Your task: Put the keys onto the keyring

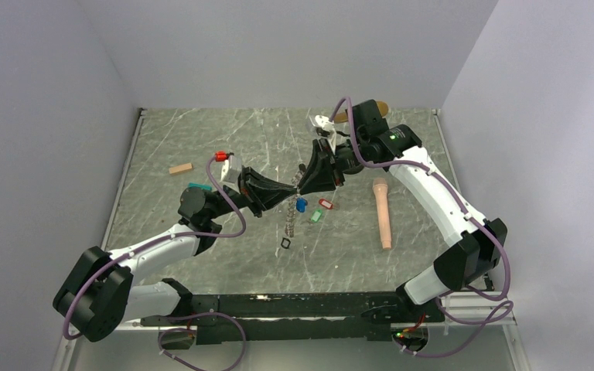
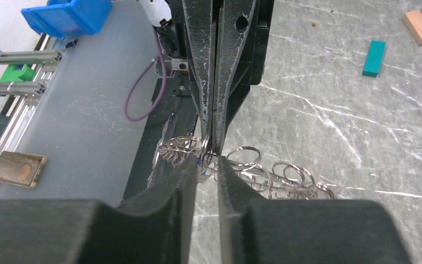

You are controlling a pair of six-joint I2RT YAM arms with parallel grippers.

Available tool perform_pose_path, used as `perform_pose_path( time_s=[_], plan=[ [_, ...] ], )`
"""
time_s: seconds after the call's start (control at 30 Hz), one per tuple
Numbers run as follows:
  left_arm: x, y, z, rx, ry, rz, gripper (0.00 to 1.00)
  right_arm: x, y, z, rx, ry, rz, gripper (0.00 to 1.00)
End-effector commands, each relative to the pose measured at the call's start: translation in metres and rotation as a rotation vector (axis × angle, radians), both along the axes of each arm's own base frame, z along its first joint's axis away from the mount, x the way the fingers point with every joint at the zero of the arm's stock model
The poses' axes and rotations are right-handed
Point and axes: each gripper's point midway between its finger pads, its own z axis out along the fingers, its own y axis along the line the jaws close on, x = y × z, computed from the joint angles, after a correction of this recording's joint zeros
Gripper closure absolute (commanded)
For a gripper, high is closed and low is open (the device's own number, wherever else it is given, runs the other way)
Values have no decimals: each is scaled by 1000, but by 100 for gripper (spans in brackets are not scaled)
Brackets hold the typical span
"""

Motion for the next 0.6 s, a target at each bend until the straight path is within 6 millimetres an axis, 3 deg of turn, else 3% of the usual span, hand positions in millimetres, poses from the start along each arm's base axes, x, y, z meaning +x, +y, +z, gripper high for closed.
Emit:
perform_pose_path(
  time_s=[0.0,0.1,0.23,0.4,0.57],
  plan=[
    [2,4,29,-56,-81,33,100,3,7,3,10,-34,6,83],
    [1,5,28,-50,-79,35,100,3,7,2,3,-43,-1,99],
    [-1,4,23,-14,-77,23,98,5,5,1,-19,-53,-8,100],
    [-5,10,10,95,-78,22,63,1,-5,-10,-101,-81,40,100],
    [-8,15,-4,300,-134,22,54,2,-12,-23,-194,-67,79,100]
  ],
)
